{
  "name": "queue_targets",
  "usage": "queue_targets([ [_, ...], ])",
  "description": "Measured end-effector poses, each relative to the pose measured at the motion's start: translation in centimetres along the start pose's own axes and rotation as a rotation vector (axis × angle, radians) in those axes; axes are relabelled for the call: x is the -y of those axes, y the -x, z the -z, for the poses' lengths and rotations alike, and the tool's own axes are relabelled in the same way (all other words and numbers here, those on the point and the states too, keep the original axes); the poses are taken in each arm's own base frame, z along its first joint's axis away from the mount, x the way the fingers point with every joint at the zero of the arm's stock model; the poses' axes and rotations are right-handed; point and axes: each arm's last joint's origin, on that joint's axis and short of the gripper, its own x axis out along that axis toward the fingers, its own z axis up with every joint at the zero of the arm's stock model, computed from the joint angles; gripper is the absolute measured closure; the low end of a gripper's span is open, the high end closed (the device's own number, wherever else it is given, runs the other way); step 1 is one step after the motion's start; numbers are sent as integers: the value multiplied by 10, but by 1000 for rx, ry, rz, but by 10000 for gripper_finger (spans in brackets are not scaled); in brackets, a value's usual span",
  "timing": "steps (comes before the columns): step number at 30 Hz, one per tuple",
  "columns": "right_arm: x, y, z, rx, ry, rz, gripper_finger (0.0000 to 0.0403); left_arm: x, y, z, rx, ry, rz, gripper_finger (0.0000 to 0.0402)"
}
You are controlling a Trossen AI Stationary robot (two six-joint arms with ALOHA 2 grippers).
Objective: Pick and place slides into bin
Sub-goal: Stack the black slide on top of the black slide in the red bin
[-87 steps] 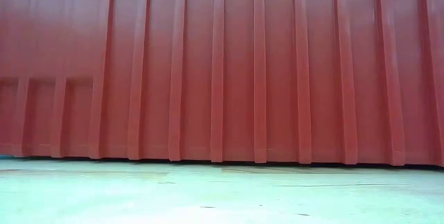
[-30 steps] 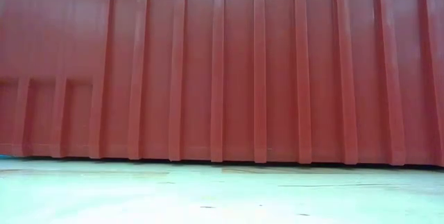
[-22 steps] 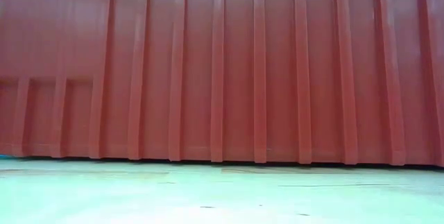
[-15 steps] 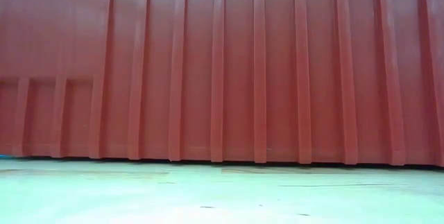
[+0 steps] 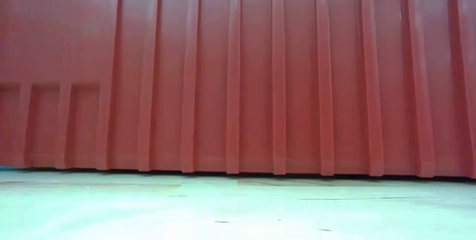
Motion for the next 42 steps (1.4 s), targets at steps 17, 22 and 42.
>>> queue_targets([
  [17, -14, 10, 12, -71, -109, -121, 140, -34, -31, -5, -1, 38, 52, 209],
  [22, -15, 11, 13, -71, -104, -125, 140, -27, -28, -4, -9, 38, 74, 209],
  [42, -15, 11, 13, -72, -121, -126, 140, -29, -33, 2, 132, -35, 81, 248],
])
